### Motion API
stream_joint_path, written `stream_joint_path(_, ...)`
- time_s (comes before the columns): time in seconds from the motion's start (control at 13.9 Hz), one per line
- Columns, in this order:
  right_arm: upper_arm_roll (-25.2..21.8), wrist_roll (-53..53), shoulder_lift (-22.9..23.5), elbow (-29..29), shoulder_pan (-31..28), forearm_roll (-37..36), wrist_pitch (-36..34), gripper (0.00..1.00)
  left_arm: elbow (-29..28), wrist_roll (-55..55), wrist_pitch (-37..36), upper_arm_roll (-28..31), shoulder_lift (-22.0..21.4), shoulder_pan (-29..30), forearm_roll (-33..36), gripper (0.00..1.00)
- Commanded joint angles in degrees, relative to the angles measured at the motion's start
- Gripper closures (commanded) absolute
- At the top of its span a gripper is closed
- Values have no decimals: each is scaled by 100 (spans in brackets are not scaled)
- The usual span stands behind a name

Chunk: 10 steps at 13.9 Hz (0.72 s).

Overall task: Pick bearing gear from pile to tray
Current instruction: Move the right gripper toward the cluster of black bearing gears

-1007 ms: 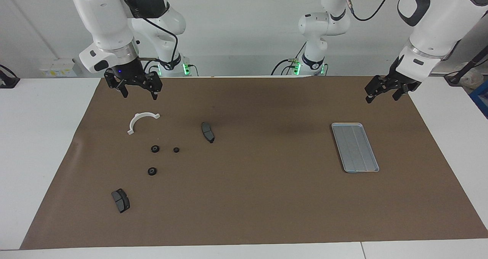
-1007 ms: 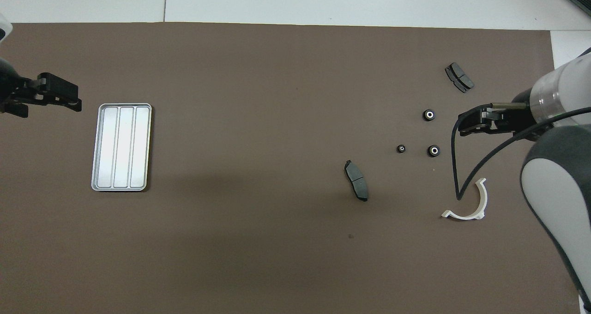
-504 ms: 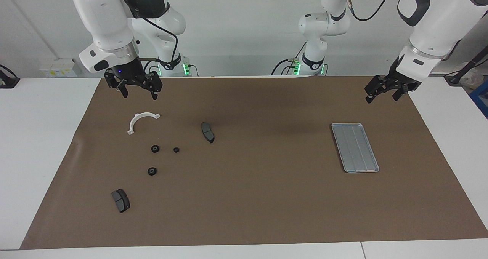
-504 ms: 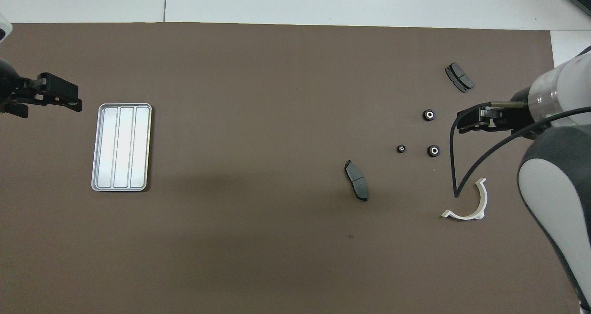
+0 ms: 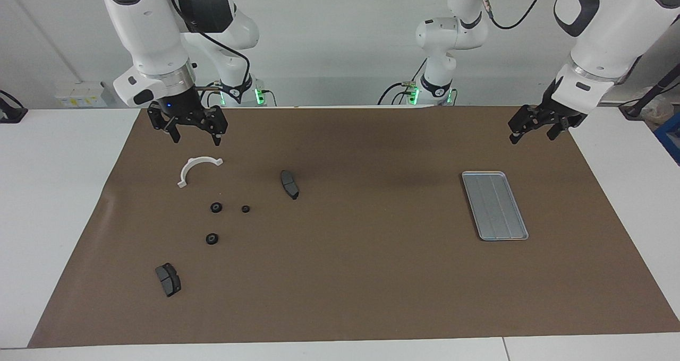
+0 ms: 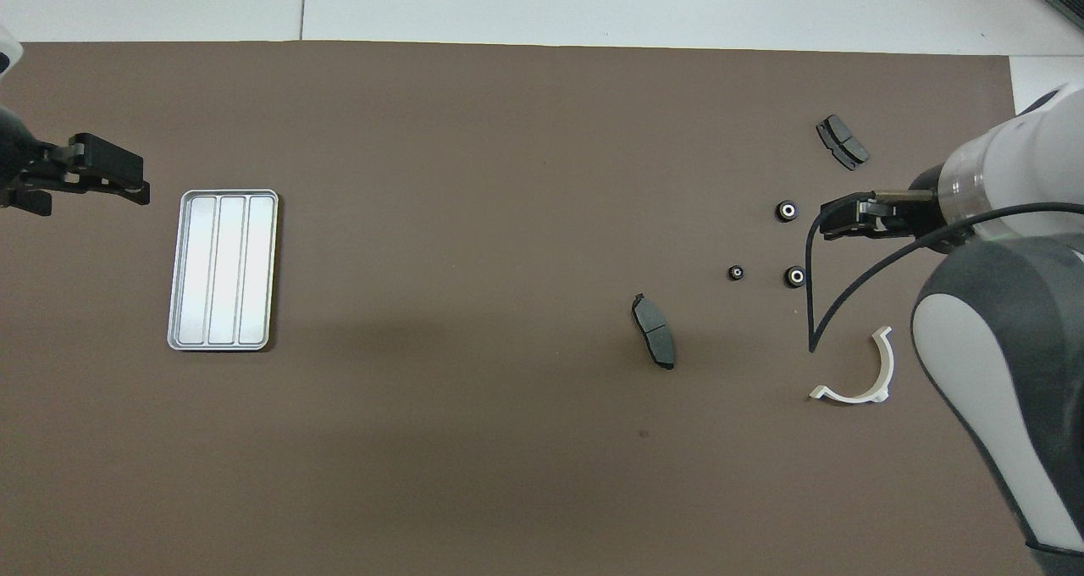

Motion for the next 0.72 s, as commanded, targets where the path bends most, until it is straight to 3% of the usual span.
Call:
stream_joint_path(0.0,20,-98,-132,-736,-116,146,694,0,-225,29,132,-41,-169,56,56,0)
stream_joint_path(0.22,11,-116,34,-1397,-133,137,1617,0,-225,29,132,-32,-169,56,56,0)
stream_joint_path(0.65,11,-300,1168,-1669,-274,119,3181,0,-225,29,132,-41,-169,56,56,0)
